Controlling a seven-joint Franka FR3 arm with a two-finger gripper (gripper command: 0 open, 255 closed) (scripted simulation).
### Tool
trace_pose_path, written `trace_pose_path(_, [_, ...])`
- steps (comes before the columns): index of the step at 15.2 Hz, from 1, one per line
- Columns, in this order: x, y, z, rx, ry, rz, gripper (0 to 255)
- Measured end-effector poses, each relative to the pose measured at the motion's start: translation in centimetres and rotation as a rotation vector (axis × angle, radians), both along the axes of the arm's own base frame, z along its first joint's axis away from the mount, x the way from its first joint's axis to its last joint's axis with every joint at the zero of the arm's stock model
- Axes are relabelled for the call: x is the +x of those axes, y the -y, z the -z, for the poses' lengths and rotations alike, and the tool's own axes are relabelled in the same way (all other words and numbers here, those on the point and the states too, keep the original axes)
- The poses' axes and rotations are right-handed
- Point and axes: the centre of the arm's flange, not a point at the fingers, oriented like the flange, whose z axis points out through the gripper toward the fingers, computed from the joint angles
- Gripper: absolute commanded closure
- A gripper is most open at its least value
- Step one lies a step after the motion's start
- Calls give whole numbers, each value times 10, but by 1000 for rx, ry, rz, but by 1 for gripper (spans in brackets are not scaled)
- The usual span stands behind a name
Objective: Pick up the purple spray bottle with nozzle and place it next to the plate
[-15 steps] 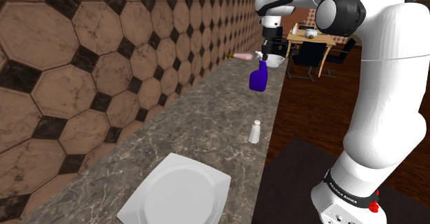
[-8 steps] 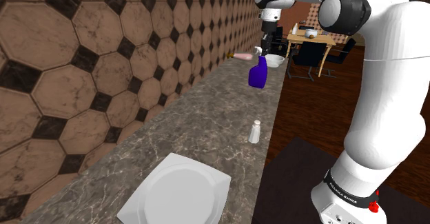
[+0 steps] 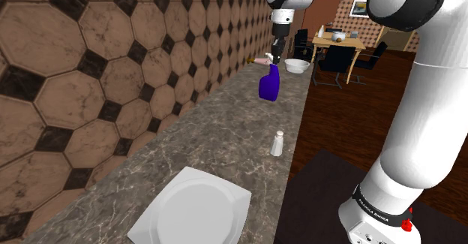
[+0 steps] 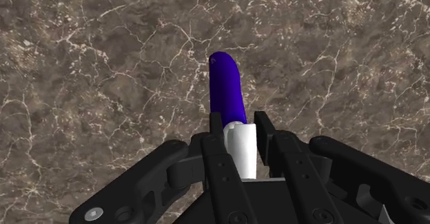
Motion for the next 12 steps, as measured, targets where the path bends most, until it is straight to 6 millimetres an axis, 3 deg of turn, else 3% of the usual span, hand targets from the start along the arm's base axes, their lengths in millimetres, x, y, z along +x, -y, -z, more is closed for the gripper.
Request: trace_pose_path(12, [1,-160,-1,0,0,0,255])
